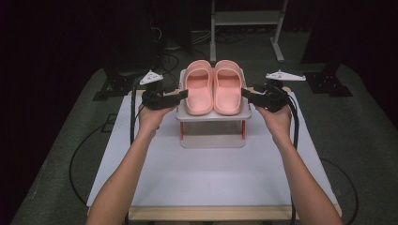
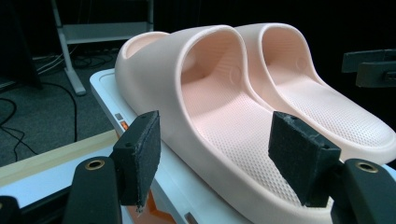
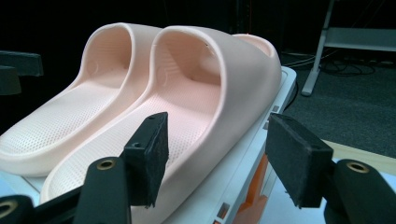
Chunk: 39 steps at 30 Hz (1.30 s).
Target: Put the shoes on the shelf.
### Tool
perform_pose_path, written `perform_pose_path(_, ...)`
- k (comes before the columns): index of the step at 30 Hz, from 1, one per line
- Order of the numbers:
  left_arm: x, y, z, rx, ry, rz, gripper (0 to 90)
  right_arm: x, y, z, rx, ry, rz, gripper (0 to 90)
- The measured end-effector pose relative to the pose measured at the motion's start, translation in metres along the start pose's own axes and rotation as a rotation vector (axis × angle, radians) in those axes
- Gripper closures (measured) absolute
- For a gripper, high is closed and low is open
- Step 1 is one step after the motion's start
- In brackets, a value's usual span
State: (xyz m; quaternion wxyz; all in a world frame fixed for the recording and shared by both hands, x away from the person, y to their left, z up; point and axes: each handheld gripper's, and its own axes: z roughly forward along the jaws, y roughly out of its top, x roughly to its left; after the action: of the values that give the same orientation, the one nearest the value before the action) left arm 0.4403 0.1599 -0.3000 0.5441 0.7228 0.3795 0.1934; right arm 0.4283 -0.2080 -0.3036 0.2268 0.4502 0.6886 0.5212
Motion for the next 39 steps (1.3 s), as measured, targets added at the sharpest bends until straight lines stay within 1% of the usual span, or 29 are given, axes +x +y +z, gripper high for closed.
perform_pose_path(4, -0.001, 0.000, -0.004, -0.001, -0.001, 0.009, 33.5, -0.001, -0.003, -0.004, -0.002, 0.001, 0.004, 38.7)
perform_pose_path(17, -0.003, -0.006, -0.012, -0.014, -0.005, 0.007, 32.1, -0.001, -0.009, -0.012, -0.007, 0.008, 0.003, 38.2)
perform_pose_path(18, -0.003, -0.007, -0.013, -0.013, -0.004, 0.000, 31.9, -0.001, -0.010, -0.013, -0.007, 0.010, 0.003, 38.1)
perform_pose_path(20, -0.003, -0.008, -0.014, -0.013, -0.008, -0.003, 31.5, -0.001, -0.012, -0.014, -0.009, 0.009, 0.003, 37.9)
perform_pose_path(22, -0.003, -0.009, -0.015, -0.012, -0.008, 0.002, 31.2, -0.001, -0.013, -0.015, -0.004, 0.010, 0.000, 37.5)
perform_pose_path(24, -0.003, -0.010, -0.015, -0.014, -0.008, -0.004, 31.0, -0.001, -0.014, -0.015, -0.002, 0.010, 0.001, 37.5)
perform_pose_path(33, -0.003, -0.014, -0.019, -0.016, -0.005, -0.003, 30.6, 0.000, -0.018, -0.020, -0.006, 0.013, -0.005, 36.7)
perform_pose_path(34, -0.003, -0.015, -0.019, -0.015, -0.008, -0.008, 30.3, -0.001, -0.019, -0.022, -0.010, 0.018, -0.001, 36.6)
perform_pose_path(39, -0.004, -0.017, -0.019, -0.011, -0.009, -0.005, 29.8, 0.000, -0.022, -0.024, -0.016, 0.026, 0.001, 35.9)
